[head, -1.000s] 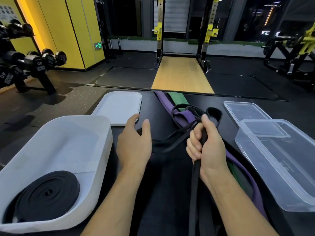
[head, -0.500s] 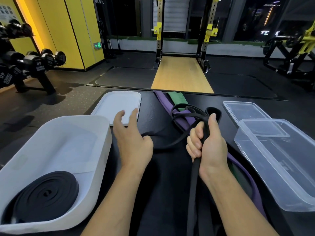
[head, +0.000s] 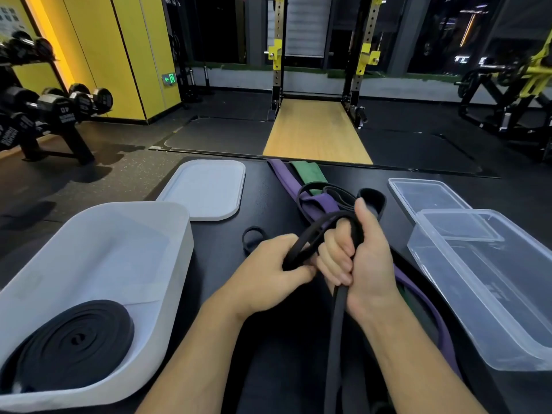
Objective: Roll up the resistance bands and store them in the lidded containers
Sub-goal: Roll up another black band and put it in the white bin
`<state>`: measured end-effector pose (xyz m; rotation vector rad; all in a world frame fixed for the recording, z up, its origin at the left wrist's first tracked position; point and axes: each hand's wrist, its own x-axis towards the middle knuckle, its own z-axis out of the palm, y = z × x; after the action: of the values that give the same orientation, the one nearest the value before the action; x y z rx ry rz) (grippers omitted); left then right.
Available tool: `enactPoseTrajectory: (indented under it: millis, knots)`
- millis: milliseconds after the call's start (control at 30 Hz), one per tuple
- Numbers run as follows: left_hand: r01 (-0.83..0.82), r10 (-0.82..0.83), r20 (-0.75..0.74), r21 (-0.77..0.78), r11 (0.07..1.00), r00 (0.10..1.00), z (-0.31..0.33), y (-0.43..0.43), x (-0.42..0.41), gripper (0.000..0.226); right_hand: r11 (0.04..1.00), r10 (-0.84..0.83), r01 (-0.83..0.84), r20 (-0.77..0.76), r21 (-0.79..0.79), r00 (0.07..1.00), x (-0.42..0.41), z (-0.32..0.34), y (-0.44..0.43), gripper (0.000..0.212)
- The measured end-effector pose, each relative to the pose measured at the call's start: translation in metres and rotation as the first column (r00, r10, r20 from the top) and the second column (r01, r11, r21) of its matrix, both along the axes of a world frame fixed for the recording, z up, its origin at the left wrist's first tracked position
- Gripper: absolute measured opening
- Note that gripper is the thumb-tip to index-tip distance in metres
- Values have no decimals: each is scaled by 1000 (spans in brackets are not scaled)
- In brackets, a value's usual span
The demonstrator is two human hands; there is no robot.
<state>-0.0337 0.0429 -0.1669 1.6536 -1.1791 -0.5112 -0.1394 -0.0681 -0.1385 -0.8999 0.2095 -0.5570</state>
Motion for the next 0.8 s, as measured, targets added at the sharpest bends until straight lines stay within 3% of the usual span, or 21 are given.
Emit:
enactPoseTrajectory:
  millis: [67, 133, 333, 500, 633, 800]
  knots:
    - [106, -108, -149, -21, 994, 983, 6, 2, -6, 22, 992, -129, 128, -43, -20, 991, 1, 0, -3, 65]
    - [186, -182, -203, -1, 983, 962, 13, 5, -8, 26, 973, -217, 213, -43, -87, 975, 4, 1, -3, 60]
    - [213, -177, -348, 68, 975, 921, 19, 3, -8, 23, 971, -212, 204, -54, -124, 976, 11, 4, 6, 54]
    - [273, -212, -323, 157, 949, 922, 25, 0, -18, 24, 969, -246, 246, -19, -13, 969, 11, 4, -2, 58]
    - [333, -273, -334, 135, 933, 902, 18, -6, -24, 5, 935, -353, 353, -148, -23, 924, 13, 0, -12, 58]
    - [179, -130, -477, 59, 982, 869, 12, -5, -11, 20, 974, -225, 228, -172, -5, 959, 21, -3, -14, 36]
